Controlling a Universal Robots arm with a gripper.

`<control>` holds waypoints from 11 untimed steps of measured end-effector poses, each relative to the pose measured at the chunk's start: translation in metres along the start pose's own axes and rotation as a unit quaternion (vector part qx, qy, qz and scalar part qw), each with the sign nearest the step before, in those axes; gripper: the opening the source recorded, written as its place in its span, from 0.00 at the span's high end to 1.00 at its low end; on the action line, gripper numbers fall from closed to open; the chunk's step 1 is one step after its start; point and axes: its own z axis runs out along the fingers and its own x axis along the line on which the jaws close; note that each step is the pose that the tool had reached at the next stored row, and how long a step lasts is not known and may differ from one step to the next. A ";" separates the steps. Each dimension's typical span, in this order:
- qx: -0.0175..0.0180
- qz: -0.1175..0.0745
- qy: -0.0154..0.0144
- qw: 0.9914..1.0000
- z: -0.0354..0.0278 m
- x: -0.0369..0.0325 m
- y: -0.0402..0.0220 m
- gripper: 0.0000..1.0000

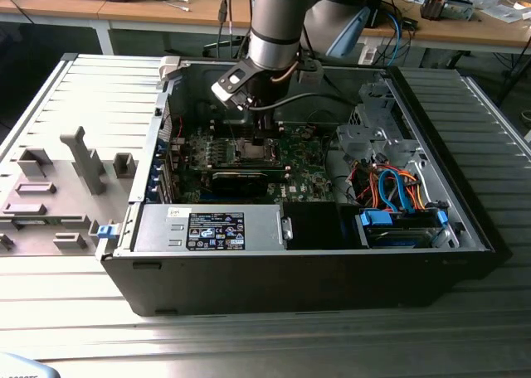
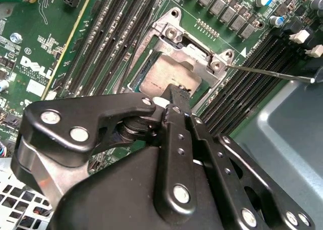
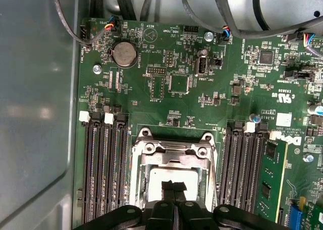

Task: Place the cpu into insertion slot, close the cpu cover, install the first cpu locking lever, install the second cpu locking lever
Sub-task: 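Close the cpu cover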

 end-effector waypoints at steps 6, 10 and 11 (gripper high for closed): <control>0.000 0.000 0.000 1.000 0.0011 0.0002 -0.0024 0.89; 0.000 0.000 0.000 1.000 0.0020 0.0003 -0.0039 0.89; 0.000 0.000 0.000 1.000 0.0022 0.0004 -0.0043 0.89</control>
